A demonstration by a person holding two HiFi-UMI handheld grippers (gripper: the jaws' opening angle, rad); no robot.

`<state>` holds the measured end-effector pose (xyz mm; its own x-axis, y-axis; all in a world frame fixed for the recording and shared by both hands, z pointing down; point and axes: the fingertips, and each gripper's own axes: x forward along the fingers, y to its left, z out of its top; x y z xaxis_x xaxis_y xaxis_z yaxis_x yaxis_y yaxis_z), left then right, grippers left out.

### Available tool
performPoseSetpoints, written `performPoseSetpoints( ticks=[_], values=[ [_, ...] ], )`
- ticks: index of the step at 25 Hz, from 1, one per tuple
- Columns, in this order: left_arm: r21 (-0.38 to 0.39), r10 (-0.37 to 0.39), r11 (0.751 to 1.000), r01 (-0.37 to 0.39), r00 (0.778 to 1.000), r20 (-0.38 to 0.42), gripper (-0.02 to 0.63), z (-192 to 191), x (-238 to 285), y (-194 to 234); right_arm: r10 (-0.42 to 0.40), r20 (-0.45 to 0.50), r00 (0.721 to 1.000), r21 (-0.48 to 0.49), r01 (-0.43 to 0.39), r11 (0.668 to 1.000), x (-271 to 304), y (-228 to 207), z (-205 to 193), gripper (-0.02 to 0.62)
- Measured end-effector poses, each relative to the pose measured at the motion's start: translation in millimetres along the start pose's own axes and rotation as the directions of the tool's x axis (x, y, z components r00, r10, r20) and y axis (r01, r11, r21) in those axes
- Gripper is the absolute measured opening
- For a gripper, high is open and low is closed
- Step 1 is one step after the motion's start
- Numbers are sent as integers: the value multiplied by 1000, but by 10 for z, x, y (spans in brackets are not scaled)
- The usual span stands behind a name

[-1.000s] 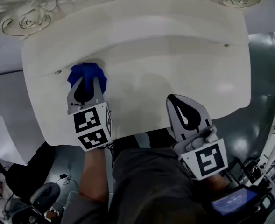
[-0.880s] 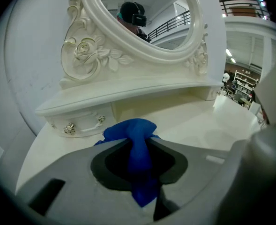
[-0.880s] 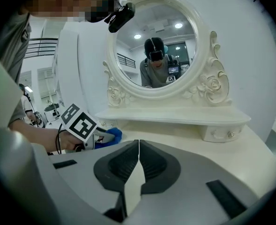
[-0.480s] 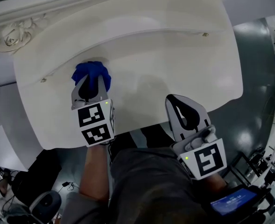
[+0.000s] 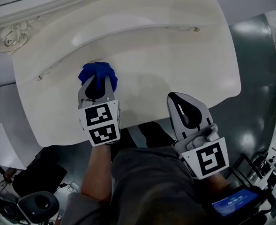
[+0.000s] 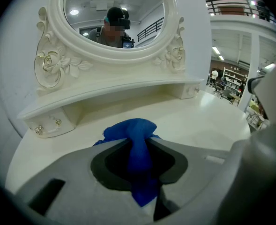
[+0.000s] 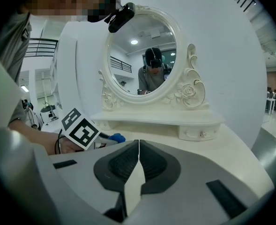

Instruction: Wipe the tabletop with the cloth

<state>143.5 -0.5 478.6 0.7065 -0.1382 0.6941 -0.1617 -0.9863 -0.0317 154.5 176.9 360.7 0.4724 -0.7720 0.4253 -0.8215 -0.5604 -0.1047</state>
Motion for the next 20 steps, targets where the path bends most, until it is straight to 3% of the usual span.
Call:
performPoseSetpoints(
  ticks=[15,20],
  values=[
    [-14,-15,1000,15,1000,16,94,-313,-362,-431,96,-21,995,-28,-97,995,60,137,-97,15],
    [-36,-58,998,58,998,17,94,-453,-482,-570,109,-29,994,-54,-111,992,161,213,-45,15]
  ],
)
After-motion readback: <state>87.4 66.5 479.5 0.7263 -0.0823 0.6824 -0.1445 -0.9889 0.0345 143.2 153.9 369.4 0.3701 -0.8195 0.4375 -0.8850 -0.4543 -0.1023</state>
